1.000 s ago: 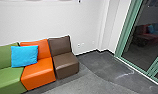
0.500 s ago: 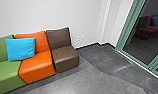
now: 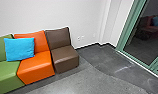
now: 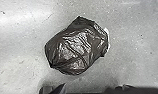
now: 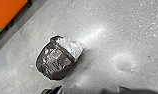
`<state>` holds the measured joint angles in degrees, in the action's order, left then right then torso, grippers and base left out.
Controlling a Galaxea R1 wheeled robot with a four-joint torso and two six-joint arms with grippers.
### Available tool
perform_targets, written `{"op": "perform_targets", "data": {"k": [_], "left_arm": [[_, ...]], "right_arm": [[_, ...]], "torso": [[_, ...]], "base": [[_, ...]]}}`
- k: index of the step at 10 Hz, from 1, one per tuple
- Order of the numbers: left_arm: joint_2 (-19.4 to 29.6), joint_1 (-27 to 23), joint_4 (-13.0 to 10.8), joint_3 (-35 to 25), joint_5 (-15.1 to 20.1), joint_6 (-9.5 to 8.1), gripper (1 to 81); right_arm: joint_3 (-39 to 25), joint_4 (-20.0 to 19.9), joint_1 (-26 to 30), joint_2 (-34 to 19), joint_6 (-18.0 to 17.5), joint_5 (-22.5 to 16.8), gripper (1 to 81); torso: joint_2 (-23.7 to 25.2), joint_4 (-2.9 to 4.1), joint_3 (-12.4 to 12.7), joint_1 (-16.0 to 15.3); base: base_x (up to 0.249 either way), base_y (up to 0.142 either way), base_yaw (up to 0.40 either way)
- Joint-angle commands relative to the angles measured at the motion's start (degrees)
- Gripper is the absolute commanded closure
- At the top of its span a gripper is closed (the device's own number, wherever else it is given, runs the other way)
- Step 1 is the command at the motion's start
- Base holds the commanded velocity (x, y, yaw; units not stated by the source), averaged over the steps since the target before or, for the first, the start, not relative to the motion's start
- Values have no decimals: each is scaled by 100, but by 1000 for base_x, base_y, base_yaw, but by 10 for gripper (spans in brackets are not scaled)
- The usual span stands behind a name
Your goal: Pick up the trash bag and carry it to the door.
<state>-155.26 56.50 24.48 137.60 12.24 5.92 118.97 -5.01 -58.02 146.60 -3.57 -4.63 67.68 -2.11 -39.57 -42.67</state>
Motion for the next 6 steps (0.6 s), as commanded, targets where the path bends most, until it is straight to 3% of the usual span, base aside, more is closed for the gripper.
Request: {"op": "perform_targets", "data": {"k": [1,2,6], "left_arm": [[82,-477,119,-4,411,5,10],[56,-477,127,-4,411,-4,10],[12,-618,127,-13,411,-21,10]], "right_arm": [[-42,-219,681,-138,-12,-284,10],[20,-255,733,-94,-12,-293,10],[-33,-281,822,-120,-12,-407,10]], "torso": [[566,0,0,-367],[783,0,0,-500],[1642,0,-677,-1033]], "base": [[0,0,0],[0,0,0],[0,0,0]]}}
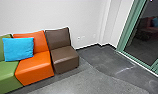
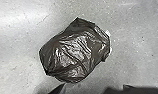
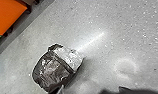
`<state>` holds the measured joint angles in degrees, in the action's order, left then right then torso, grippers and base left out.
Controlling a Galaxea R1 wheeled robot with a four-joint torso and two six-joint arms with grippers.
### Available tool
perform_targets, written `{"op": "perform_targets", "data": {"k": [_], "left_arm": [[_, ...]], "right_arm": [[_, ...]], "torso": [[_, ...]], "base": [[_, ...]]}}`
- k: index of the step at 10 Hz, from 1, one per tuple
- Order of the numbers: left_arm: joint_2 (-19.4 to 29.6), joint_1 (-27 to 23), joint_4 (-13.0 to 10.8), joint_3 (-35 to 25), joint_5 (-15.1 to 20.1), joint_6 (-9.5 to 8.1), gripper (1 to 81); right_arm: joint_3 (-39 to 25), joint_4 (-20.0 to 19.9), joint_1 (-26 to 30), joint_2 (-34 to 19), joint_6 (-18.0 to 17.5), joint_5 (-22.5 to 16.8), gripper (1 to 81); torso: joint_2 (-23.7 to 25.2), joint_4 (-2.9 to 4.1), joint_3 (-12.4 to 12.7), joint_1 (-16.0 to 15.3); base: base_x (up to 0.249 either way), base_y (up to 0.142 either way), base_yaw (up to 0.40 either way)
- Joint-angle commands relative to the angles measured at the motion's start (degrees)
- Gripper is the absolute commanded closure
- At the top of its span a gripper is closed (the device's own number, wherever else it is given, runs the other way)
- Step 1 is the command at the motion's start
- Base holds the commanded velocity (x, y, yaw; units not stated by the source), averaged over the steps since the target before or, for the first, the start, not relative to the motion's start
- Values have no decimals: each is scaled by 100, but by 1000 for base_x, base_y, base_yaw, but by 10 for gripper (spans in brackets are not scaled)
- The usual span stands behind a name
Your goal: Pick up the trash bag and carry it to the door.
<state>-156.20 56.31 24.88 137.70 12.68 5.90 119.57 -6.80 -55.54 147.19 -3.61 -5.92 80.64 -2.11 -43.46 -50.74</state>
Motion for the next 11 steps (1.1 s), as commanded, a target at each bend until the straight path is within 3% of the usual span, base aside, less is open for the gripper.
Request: {"op": "perform_targets", "data": {"k": [1,3,4,5,11], "left_arm": [[62,-642,87,-15,367,-19,10],[18,-748,87,-24,367,-19,10],[-25,-792,87,-25,367,-19,10],[-69,-827,78,-15,375,-28,10],[-175,-1003,70,-15,376,-36,10]], "right_arm": [[-110,-120,574,-178,-8,-278,10],[-163,-120,574,-178,0,-286,10],[-189,-128,583,-187,-8,-286,10],[-215,-120,583,-213,-8,-286,10],[-215,-128,644,-249,-8,-286,10]], "torso": [[560,0,-447,-361],[995,0,-776,-634],[1176,0,-770,-750],[1384,0,-606,-881],[2590,0,-745,-1639]], "base": [[0,0,0],[0,0,0],[0,0,0],[0,0,0],[0,0,0]]}}
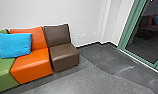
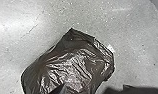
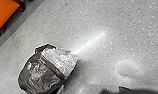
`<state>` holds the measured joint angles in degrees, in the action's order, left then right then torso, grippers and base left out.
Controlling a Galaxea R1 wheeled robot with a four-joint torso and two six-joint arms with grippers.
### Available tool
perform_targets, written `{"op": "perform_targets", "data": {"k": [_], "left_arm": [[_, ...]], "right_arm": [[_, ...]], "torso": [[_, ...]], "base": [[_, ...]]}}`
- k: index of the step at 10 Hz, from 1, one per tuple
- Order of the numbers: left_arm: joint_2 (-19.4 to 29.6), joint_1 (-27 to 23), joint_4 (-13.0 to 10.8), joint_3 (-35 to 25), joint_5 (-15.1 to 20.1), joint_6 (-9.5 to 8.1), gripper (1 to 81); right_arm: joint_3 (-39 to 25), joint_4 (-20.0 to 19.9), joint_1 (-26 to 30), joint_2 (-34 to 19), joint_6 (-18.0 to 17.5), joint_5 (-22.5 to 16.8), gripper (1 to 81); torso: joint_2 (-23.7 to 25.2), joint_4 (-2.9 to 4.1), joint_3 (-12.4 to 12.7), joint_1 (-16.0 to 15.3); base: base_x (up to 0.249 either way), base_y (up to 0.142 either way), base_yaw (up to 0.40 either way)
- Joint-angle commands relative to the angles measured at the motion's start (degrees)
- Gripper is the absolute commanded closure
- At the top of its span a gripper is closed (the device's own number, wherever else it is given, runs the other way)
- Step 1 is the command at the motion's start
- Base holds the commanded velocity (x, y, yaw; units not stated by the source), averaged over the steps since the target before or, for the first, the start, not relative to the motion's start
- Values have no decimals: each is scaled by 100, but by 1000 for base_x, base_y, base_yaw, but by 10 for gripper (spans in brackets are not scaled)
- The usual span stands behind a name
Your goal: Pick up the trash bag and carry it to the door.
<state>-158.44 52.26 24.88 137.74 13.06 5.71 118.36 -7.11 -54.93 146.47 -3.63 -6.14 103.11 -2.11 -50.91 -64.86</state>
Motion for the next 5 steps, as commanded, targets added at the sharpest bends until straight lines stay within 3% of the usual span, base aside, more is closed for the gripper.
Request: {"op": "perform_targets", "data": {"k": [1,2,4,5], "left_arm": [[5,-581,70,-10,338,-17,10],[-21,-589,70,-10,338,-17,10],[-39,-607,-36,-10,848,27,10],[-30,-625,-226,7,1022,62,10]], "right_arm": [[-104,-115,627,-186,-6,-265,10],[-112,-115,671,-186,-6,-326,10],[-104,-133,689,-186,-6,-344,10],[-95,-133,680,-177,-6,-352,10]], "torso": [[560,0,0,-361],[776,0,0,-496],[1211,0,0,-765],[1397,0,0,-879]], "base": [[0,0,0],[0,0,0],[0,0,0],[0,0,0]]}}
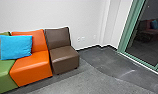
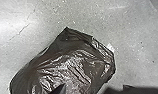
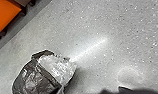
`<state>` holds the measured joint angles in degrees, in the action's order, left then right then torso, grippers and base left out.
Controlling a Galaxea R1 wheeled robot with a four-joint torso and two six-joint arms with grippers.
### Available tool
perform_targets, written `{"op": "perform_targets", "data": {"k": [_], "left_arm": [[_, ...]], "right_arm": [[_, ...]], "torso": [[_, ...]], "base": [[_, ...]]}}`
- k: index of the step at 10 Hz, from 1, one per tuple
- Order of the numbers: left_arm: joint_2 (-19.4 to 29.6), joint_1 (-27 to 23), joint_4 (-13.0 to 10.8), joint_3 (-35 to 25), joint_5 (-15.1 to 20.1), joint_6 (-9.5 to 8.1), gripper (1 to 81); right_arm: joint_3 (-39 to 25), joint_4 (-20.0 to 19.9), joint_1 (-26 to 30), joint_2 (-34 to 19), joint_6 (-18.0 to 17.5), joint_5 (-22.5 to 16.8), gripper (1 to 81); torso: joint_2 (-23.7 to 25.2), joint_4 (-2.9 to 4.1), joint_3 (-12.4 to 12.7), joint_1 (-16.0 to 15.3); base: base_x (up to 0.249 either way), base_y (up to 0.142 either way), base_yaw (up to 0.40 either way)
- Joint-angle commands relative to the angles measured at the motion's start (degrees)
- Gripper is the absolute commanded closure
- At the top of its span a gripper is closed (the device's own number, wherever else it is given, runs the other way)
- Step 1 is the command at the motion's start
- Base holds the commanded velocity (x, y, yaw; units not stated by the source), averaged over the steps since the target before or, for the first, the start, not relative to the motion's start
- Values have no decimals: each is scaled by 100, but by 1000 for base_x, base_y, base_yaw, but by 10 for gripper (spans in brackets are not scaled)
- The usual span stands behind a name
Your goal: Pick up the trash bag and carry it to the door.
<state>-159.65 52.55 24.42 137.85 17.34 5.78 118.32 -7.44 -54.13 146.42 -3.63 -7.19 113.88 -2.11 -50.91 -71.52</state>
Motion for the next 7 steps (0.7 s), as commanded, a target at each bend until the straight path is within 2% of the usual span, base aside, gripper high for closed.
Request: {"op": "perform_targets", "data": {"k": [1,2,3,4,6,7], "left_arm": [[73,-654,-393,-4,709,46,10],[55,-654,-473,-4,745,46,10],[47,-654,-482,-4,745,46,10],[38,-671,-473,31,737,37,10],[29,-776,-482,163,745,38,10],[29,-838,-491,225,745,46,10]], "right_arm": [[-100,-100,608,-180,3,-247,10],[-100,-91,626,-181,3,-248,10],[-109,-91,644,-181,3,-248,10],[-117,-91,652,-181,3,-248,10],[-135,-91,696,-181,3,-248,10],[-126,-100,696,-181,3,-248,10]], "torso": [[558,0,0,-358],[752,0,0,-479],[958,0,-198,-605],[1181,0,-556,-741],[1526,0,-801,-959],[1721,0,-443,-1080]], "base": [[0,0,0],[0,0,0],[0,0,0],[0,0,0],[0,0,0],[0,0,0]]}}
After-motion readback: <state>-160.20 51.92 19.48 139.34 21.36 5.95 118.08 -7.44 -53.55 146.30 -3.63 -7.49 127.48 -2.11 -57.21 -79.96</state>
